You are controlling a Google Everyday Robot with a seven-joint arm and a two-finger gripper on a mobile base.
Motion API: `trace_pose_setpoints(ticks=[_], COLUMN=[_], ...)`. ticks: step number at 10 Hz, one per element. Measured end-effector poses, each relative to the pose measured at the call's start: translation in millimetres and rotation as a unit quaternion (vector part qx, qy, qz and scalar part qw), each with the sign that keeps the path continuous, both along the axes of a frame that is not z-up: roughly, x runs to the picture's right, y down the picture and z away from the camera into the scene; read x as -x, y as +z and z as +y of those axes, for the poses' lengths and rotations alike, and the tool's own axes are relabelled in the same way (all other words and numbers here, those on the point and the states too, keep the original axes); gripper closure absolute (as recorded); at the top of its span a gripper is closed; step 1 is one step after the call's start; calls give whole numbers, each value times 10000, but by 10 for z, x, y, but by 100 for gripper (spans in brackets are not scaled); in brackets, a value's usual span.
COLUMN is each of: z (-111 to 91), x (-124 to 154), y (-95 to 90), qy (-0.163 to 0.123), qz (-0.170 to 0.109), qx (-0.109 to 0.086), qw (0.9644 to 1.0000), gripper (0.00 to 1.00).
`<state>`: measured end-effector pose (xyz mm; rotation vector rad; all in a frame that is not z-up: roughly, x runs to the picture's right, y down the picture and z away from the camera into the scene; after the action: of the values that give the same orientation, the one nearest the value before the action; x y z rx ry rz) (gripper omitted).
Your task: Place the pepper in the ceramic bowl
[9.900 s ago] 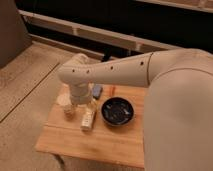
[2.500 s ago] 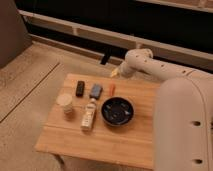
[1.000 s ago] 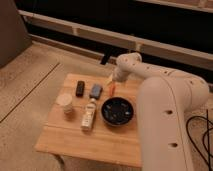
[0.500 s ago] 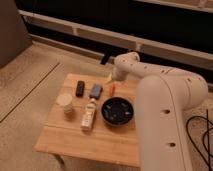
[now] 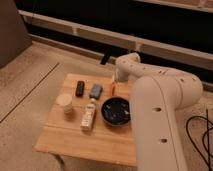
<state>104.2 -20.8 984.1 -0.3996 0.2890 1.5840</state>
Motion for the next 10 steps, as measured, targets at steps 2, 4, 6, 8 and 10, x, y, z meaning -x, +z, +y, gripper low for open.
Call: trace_pose_setpoints(ticks=[2, 4, 6, 8, 10], z=[-112, -261, -224, -3, 254], x=[27, 217, 296, 356, 343], y=[20, -2, 18, 119, 246], qy=[-67, -205, -255, -260, -228], qz=[73, -9, -45, -48, 24], qx=[-135, -303, -272, -33, 280], qw=[9999, 9993, 9993, 9996, 9993], gripper=[35, 35, 35, 35, 35])
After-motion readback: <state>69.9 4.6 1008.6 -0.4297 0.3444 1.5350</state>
